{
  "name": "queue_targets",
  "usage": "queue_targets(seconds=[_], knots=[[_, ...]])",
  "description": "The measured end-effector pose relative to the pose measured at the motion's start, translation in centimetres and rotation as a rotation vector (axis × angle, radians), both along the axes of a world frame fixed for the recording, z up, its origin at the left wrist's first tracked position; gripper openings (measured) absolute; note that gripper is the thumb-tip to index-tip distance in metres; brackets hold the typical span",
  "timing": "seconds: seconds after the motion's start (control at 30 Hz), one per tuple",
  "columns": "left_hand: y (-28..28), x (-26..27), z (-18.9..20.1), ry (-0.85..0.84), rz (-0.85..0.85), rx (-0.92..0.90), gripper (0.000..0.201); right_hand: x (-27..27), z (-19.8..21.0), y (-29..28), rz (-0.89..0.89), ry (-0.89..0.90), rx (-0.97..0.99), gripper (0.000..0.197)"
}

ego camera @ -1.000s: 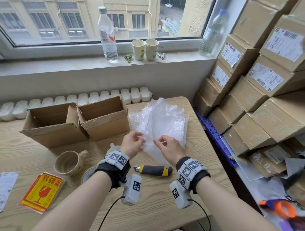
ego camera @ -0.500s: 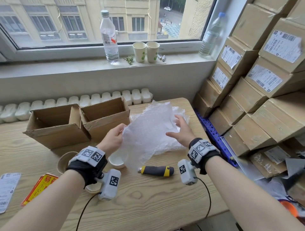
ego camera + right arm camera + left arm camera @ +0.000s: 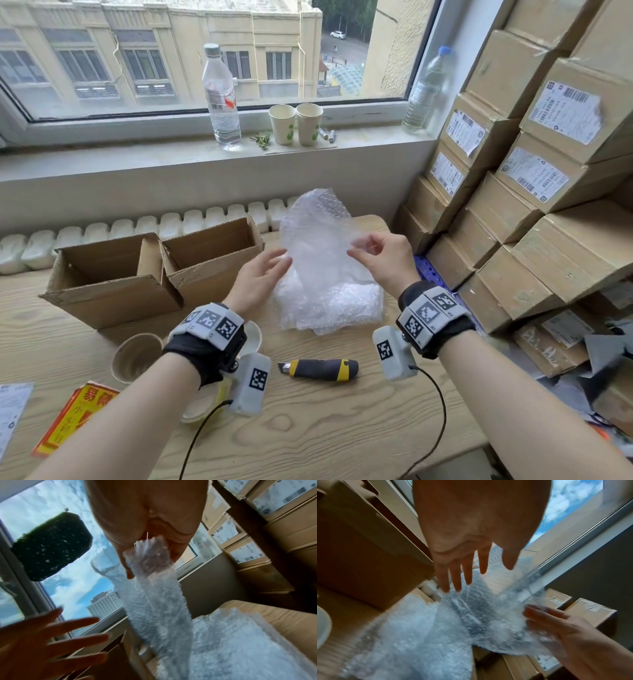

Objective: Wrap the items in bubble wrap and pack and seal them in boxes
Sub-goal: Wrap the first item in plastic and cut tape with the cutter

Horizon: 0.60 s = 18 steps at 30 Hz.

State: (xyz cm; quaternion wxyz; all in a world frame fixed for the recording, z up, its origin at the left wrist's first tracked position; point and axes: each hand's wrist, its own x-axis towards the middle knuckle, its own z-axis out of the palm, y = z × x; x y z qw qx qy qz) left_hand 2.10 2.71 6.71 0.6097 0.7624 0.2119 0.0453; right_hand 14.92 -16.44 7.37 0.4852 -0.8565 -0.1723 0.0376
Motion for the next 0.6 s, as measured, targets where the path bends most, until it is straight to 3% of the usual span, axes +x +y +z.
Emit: queue_targets(seconds=[0.13,0.27,0.4,0.6], knots=[[-3.3,0.6,0.2,0.085,-0.143,-0.326,0.053,-2.4,-0.8,1.3,0.116,0.109,-0.004,0.020],[-5.2,-0.1,-2.0,0.120,0.038,-0.577,0.037,-5.0,-3.1,2.0,0.182,0.288,-0.012,0.027],[-5.1,-1.7,-4.8,0.155,0.161,-0.600,0.022,-7.1,-5.0,2.3,0.224,0.423,0.000,0.041],[-4.2,-4.1,-6.4,0.139,0.233,-0.604,0.012,-8.4,-6.8,2.9,0.201,0.453,-0.103,0.045]])
